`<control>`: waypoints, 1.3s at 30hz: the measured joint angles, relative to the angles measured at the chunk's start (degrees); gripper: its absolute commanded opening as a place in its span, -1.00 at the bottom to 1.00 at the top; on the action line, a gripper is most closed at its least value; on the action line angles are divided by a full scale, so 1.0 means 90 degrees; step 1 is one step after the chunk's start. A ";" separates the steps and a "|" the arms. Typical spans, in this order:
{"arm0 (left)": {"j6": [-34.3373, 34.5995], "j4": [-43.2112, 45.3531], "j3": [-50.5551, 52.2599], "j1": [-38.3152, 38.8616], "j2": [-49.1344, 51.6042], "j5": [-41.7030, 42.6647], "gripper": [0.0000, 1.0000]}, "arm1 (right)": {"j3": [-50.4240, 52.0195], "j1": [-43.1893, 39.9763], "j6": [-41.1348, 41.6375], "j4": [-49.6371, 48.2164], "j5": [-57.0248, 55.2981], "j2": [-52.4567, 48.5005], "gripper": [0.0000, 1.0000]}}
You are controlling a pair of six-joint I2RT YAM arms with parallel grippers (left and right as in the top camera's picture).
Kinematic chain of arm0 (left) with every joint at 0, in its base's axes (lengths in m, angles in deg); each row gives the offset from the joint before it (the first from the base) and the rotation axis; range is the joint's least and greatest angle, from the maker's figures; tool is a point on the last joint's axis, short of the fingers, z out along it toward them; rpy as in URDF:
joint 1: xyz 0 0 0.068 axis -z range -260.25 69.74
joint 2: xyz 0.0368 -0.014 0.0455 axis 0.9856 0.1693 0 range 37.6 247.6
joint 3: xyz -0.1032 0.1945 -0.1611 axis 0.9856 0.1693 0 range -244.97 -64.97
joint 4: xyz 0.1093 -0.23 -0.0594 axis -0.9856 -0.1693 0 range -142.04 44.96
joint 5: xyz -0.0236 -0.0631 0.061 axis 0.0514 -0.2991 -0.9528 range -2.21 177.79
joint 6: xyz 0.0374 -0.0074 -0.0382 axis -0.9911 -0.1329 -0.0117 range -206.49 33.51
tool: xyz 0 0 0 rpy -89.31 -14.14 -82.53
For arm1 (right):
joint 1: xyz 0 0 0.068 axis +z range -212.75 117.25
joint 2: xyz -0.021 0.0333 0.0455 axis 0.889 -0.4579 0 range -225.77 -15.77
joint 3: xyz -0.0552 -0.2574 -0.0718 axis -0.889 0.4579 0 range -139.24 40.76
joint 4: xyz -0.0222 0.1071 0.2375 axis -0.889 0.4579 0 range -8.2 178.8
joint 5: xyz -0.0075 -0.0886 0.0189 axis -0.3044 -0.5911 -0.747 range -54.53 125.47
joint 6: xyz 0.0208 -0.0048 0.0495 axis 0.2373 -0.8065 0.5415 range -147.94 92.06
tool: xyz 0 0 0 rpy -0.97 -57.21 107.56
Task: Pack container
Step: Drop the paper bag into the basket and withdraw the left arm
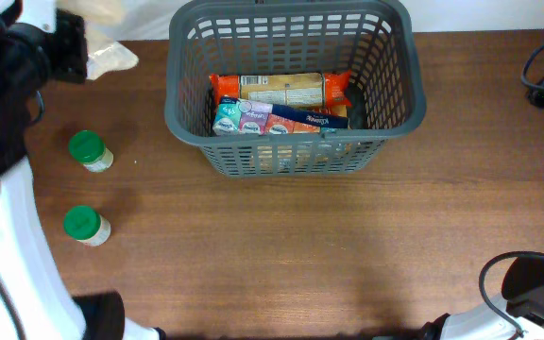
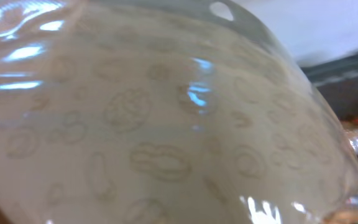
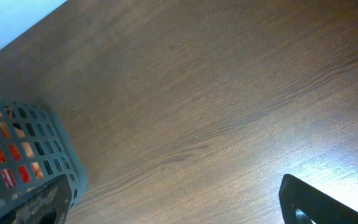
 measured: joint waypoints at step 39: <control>-0.2470 0.0862 -0.0216 0.2412 0.3772 -0.1814 0.98 | 0.0005 0.0000 -0.0002 0.0000 0.0000 0.0000 0.97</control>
